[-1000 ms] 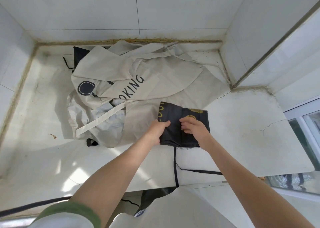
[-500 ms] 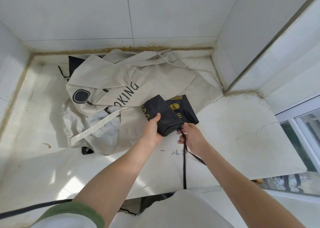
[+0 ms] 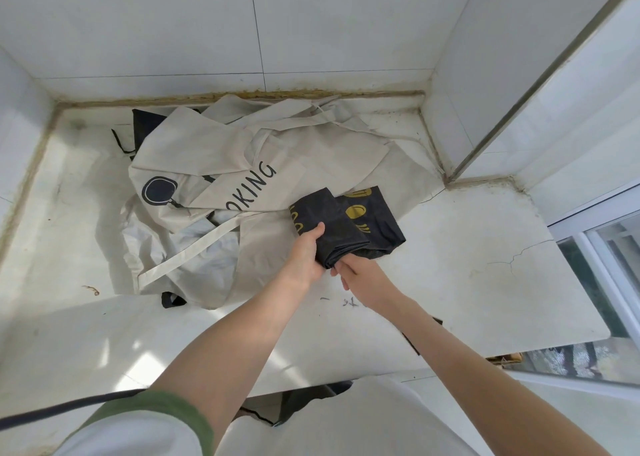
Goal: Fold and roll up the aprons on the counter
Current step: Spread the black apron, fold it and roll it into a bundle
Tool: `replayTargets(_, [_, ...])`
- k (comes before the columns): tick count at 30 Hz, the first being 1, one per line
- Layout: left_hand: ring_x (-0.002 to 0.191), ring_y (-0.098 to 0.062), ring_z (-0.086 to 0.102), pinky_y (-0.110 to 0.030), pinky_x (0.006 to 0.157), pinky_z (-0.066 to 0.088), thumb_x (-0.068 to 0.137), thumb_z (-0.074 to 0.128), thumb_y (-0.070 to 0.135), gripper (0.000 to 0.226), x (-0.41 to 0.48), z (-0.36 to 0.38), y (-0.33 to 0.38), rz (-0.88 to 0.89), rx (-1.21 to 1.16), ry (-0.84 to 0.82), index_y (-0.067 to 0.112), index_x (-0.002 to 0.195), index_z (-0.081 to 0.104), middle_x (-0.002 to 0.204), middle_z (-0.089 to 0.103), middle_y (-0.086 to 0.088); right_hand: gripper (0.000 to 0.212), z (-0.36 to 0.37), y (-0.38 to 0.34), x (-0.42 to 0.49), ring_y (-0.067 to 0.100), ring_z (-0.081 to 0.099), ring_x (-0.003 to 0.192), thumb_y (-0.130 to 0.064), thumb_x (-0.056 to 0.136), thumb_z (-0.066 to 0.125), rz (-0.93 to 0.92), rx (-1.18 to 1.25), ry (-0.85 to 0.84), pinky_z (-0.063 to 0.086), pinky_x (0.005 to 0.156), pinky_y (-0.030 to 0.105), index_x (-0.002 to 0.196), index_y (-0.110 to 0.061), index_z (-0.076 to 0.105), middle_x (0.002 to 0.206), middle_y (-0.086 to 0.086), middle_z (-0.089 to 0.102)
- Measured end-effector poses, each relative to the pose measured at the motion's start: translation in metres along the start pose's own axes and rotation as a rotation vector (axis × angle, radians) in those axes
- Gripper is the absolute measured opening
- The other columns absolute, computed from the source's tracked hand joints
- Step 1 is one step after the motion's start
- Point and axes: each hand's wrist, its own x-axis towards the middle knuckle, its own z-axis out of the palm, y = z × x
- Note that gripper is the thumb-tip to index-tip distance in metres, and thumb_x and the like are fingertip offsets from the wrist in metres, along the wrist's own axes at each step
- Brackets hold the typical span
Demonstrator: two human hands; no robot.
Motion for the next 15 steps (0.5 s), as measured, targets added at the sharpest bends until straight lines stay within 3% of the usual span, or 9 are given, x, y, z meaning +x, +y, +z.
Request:
replayTargets(3, [0.090, -0.026, 0.065, -0.035, 0.070, 0.053, 0.098, 0.052, 0.018, 0.017, 0.000, -0.005, 0.003, -0.017, 0.065, -0.018, 0.006, 0.102, 0.063, 0.107, 0.066, -0.014, 0.023, -0.001, 0.004, 0.000, 0.010, 0.049, 0.061, -0.020, 0.099, 0.042, 0.021, -0.037, -0.135, 0.041, 0.061, 0.019, 0.085, -0.016, 0.060, 0.068, 0.000, 0.056])
replayTargets(5, [0.092, -0.023, 0.065, -0.035, 0.068, 0.053, 0.097, 0.053, 0.015, 0.014, 0.001, -0.009, 0.005, -0.022, 0.134, 0.010, 0.007, 0.105, 0.062, 0.103, 0.067, -0.013, 0.025, -0.005, 0.007, 0.004, 0.013, 0.051, 0.061, -0.017, 0.092, 0.047, 0.079, -0.130, -0.252, 0.044, 0.063, 0.025, 0.068, -0.019, 0.055, 0.066, 0.001, 0.060])
replayTargets(8, [0.087, -0.024, 0.067, -0.035, 0.064, 0.054, 0.095, 0.056, 0.010, 0.022, 0.004, -0.017, 0.008, 0.022, 0.224, 0.080, 0.005, 0.116, 0.060, 0.113, 0.066, -0.015, 0.022, -0.015, 0.007, 0.010, 0.016, 0.050, 0.059, -0.013, 0.081, 0.052, 0.214, -0.134, -0.099, 0.046, 0.060, 0.032, 0.059, -0.011, 0.052, 0.056, -0.002, 0.054])
replayTargets(10, [0.085, -0.026, 0.067, -0.035, 0.067, 0.055, 0.094, 0.057, 0.007, 0.023, 0.004, -0.019, 0.009, 0.060, 0.282, 0.100, 0.003, 0.117, 0.060, 0.114, 0.066, -0.016, 0.019, -0.024, 0.010, 0.012, 0.018, 0.051, 0.066, -0.014, 0.085, 0.052, 0.134, 0.058, 0.103, 0.048, 0.067, 0.040, 0.070, -0.005, 0.058, 0.065, 0.003, 0.057])
replayTargets(11, [0.087, -0.027, 0.066, -0.036, 0.070, 0.055, 0.094, 0.057, 0.007, 0.024, 0.004, -0.020, 0.010, 0.071, 0.303, 0.106, 0.003, 0.118, 0.059, 0.113, 0.067, -0.015, 0.017, -0.029, 0.009, 0.014, 0.018, 0.051, 0.070, -0.014, 0.087, 0.051, 0.100, 0.123, 0.155, 0.046, 0.068, 0.037, 0.075, -0.006, 0.060, 0.070, 0.003, 0.058])
replayTargets(13, [0.094, -0.029, 0.066, -0.037, 0.076, 0.054, 0.095, 0.056, 0.009, 0.025, 0.003, -0.022, 0.009, 0.088, 0.341, 0.109, 0.004, 0.119, 0.059, 0.115, 0.066, -0.015, 0.018, -0.031, 0.004, 0.018, 0.017, 0.057, 0.086, -0.012, 0.093, 0.049, 0.089, 0.262, 0.099, 0.046, 0.077, 0.029, 0.094, -0.015, 0.067, 0.089, 0.001, 0.063])
replayTargets(15, [0.099, -0.030, 0.065, -0.036, 0.079, 0.055, 0.097, 0.054, 0.012, 0.026, 0.002, -0.022, 0.007, 0.105, 0.389, 0.101, 0.004, 0.121, 0.060, 0.118, 0.066, -0.016, 0.031, -0.025, 0.002, 0.026, 0.020, 0.055, 0.113, -0.013, 0.097, 0.048, 0.126, 0.415, -0.044, 0.045, 0.097, 0.031, 0.124, -0.021, 0.061, 0.119, 0.003, 0.060])
